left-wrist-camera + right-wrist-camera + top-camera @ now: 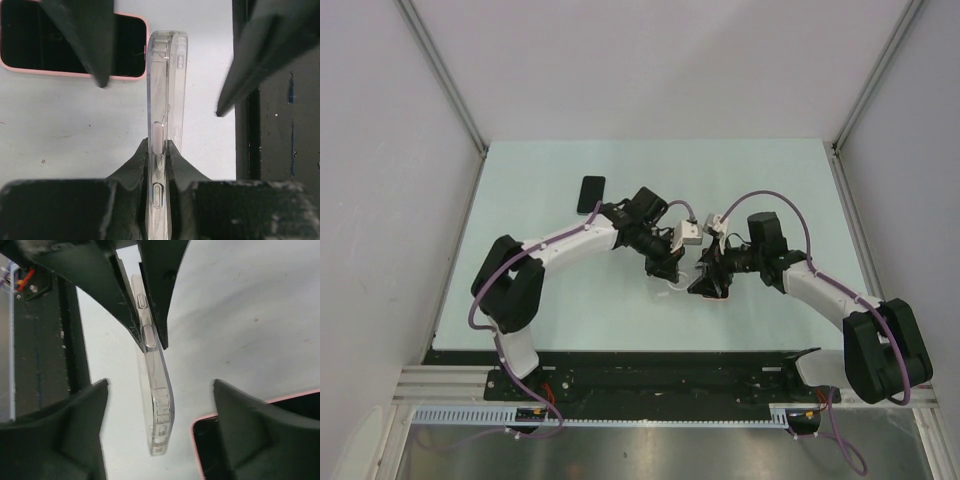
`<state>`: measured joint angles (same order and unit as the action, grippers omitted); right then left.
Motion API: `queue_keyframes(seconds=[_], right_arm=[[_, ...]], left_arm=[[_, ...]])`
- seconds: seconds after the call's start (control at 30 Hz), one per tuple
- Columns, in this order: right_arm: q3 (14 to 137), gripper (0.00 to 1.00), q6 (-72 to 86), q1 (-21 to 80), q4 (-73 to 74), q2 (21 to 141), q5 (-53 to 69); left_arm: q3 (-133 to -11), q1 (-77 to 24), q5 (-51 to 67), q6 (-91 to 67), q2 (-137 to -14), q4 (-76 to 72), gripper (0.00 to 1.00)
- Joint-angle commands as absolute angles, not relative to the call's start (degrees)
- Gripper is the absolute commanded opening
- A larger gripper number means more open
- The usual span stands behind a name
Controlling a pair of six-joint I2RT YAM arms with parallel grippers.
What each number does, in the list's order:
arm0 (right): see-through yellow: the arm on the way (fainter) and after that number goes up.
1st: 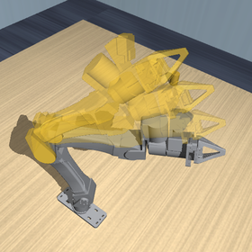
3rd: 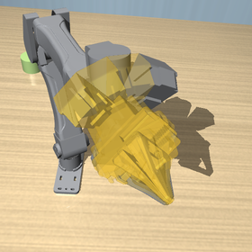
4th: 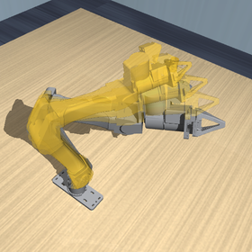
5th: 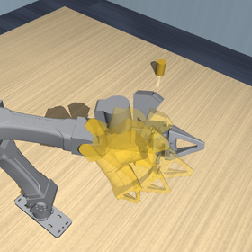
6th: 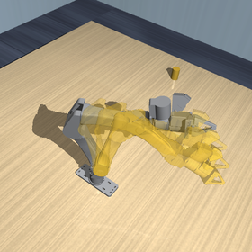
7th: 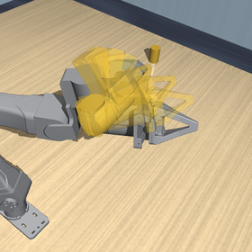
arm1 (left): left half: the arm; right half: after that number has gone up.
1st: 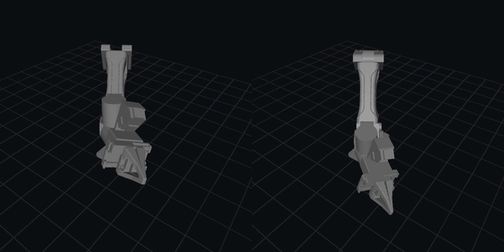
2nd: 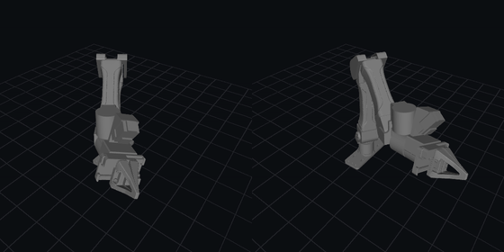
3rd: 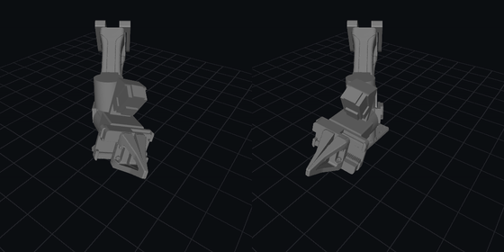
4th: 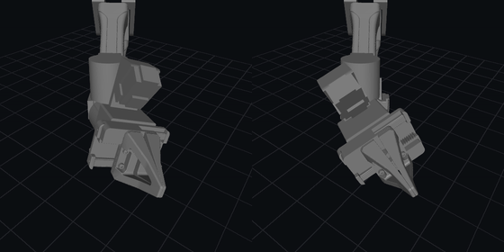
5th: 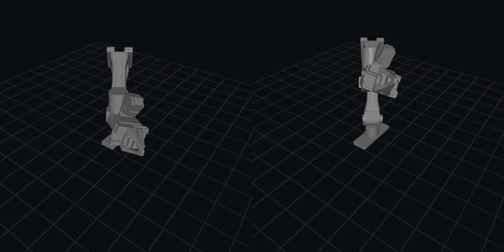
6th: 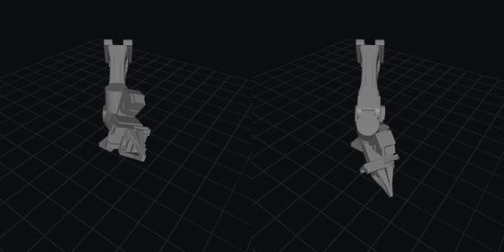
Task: Take the phone out of the phone case
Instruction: Place the phone case at the center of the board.
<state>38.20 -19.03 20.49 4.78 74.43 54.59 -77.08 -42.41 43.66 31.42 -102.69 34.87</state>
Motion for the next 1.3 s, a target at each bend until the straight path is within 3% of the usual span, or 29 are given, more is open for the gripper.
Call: queue_keyframes(seconds=[0.0,0.27,0.57,0.87,1.27], right_arm=[[38.14,1.00,-14.43,17.59,-2.01,72.16,55.02],[38.14,1.00,-8.35,12.04,-7.47,70.40,53.36],[38.06,1.00,-6.33,10.20,-9.49,70.49,49.31],[38.14,1.00,-6.50,9.93,-9.58,71.10,48.96],[38.14,1.00,-8.08,10.19,-8.88,71.81,49.04]], left_arm=[[-80.68,-41.76,44.21,29.19,-104.32,35.07,0.00],[-83.58,-37.01,40.53,20.40,-105.91,28.41,0.00],[-87.62,-27.43,32.34,-2.24,-111.69,16.62,0.00],[-98.43,-18.64,26.90,-21.42,-122.42,14.94,0.00],[-101.95,-15.82,18.20,-30.23,-127.18,14.94,0.00]])
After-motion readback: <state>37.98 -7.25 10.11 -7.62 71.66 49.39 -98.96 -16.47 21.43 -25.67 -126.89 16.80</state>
